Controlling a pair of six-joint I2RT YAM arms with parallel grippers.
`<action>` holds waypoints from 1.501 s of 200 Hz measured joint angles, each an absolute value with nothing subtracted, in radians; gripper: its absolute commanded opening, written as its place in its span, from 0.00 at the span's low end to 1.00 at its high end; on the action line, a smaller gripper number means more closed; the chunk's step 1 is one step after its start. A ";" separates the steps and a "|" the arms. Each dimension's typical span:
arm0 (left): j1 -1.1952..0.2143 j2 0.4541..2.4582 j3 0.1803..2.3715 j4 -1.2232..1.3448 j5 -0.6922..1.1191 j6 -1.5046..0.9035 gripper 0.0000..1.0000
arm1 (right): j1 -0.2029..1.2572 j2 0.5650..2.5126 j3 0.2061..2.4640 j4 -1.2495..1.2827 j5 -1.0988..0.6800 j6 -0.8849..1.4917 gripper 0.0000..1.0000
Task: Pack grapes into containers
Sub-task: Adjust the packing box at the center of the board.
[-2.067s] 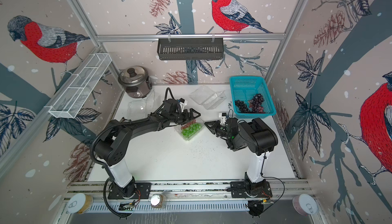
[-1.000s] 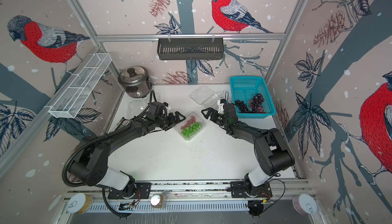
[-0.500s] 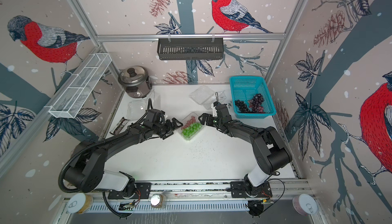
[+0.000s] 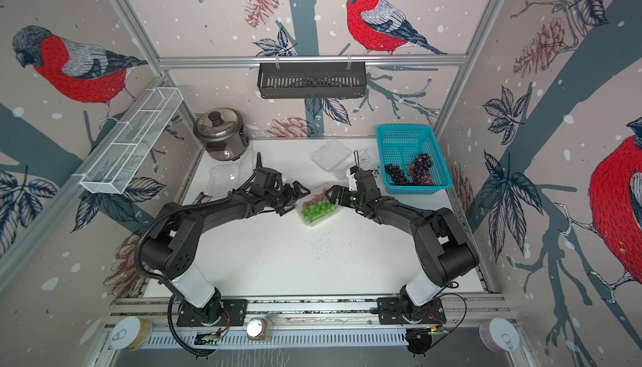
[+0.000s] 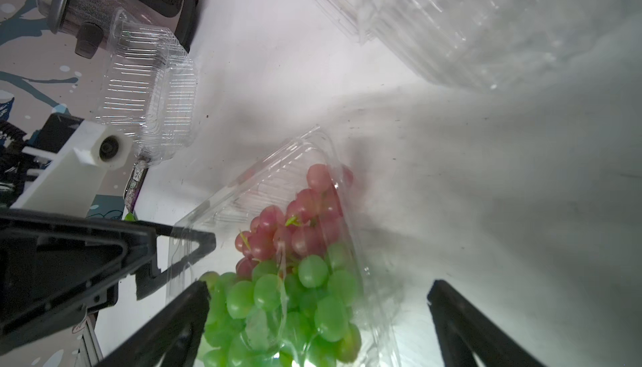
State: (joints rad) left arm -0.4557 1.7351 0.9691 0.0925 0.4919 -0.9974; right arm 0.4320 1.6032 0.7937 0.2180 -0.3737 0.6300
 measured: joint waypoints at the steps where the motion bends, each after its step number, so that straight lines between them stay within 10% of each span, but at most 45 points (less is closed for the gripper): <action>1: -0.456 1.737 0.972 0.092 0.492 -0.998 0.97 | 0.430 1.602 0.793 0.218 -0.374 0.630 1.00; 106: -0.455 2.016 1.368 -0.019 0.549 -0.873 0.97 | 0.340 1.559 0.721 0.230 -0.461 0.663 1.00; 222: -0.348 1.554 0.775 0.152 0.587 -0.821 0.96 | 0.495 1.548 0.589 0.488 -0.454 0.945 1.00; 300: -0.323 1.581 0.654 0.436 0.653 -0.918 0.60 | 0.419 1.535 0.593 0.451 -0.425 0.836 1.00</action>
